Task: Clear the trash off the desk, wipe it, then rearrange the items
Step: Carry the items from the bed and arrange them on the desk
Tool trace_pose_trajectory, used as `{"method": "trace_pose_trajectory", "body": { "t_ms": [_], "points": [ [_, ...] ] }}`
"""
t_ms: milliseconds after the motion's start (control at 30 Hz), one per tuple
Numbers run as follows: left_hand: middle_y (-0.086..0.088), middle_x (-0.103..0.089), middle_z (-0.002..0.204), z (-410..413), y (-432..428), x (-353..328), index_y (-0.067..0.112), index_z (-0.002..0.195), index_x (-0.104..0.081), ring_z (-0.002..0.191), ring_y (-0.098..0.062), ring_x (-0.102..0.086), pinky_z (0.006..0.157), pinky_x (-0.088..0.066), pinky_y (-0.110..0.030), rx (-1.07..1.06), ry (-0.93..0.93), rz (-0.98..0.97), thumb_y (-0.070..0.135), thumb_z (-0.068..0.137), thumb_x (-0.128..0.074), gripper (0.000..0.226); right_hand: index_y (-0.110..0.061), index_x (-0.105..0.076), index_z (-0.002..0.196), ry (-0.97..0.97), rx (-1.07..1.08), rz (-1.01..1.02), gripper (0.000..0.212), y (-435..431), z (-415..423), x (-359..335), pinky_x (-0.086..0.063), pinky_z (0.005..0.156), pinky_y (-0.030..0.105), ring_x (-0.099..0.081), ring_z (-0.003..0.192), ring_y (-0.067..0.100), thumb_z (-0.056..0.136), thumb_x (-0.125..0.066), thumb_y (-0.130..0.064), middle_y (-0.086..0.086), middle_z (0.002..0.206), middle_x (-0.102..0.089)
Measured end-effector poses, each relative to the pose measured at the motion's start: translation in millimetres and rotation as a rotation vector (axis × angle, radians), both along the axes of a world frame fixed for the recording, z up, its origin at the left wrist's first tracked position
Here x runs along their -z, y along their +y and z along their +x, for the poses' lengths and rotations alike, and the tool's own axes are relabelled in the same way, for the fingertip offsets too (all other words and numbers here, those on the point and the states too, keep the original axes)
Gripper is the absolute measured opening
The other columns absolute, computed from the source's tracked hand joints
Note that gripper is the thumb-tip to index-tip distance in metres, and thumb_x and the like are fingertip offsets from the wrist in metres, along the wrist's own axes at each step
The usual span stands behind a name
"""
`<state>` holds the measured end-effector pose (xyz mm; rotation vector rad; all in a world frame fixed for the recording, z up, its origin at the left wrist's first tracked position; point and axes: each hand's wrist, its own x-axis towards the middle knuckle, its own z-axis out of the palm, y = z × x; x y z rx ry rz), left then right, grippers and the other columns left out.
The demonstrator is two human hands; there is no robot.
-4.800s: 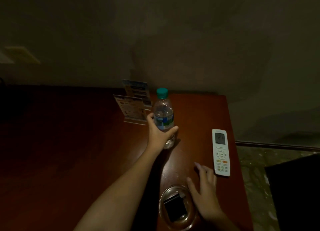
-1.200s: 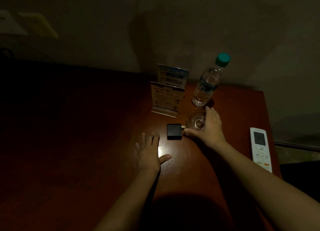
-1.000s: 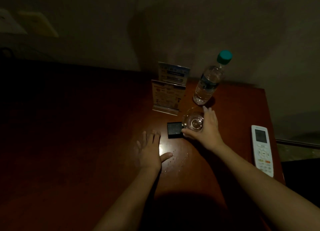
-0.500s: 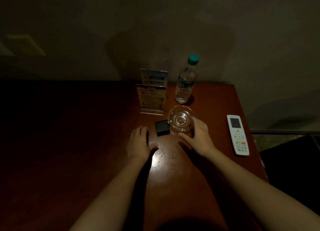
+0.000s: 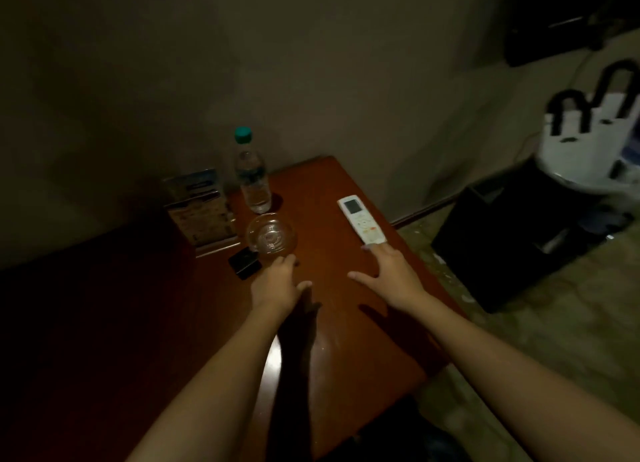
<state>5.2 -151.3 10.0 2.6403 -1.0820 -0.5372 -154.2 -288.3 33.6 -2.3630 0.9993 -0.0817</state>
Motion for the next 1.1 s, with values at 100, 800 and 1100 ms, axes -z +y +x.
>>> {"method": "trace_pose_trajectory", "body": {
  "t_ms": [100,800,1100],
  "points": [
    [0.003,-0.05,0.131,-38.9,-25.1,-12.1,0.026,0.127,-0.048,0.115,-0.021,-0.054,0.087,-0.045,-0.036,0.159,0.02,-0.001,0.046,0.088,-0.062,0.046,-0.024,-0.041,0.138,0.037,0.099,0.0,0.065,-1.3,-55.6,-5.9,-0.039,0.105,0.038,-0.04,0.13,0.02,0.084,-0.063,-0.052,0.001,0.141,-0.044],
    [0.002,-0.055,0.132,-537.5,-124.3,-30.2,0.029,0.128,-0.052,0.12,-0.02,-0.053,0.093,-0.047,-0.035,1.15,-0.027,0.109,0.052,0.083,-0.065,0.052,-0.016,-0.05,0.131,0.0,1.013,0.126,0.066,106.3,-559.8,-16.0,-0.04,0.102,0.033,-0.048,0.123,0.022,0.079,-0.069,-0.051,0.005,0.133,-0.052],
    [-0.002,-0.058,0.127,-750.1,-152.4,-9.2,0.02,0.127,-0.054,0.112,-0.021,-0.057,0.093,-0.05,-0.041,1.662,0.017,0.18,0.046,0.081,-0.071,0.055,-0.019,-0.046,0.134,-0.046,1.486,0.178,0.06,168.8,-708.8,-3.8,-0.042,0.101,0.037,-0.047,0.123,0.022,0.083,-0.066,-0.046,0.003,0.135,-0.048]
  ]
}}
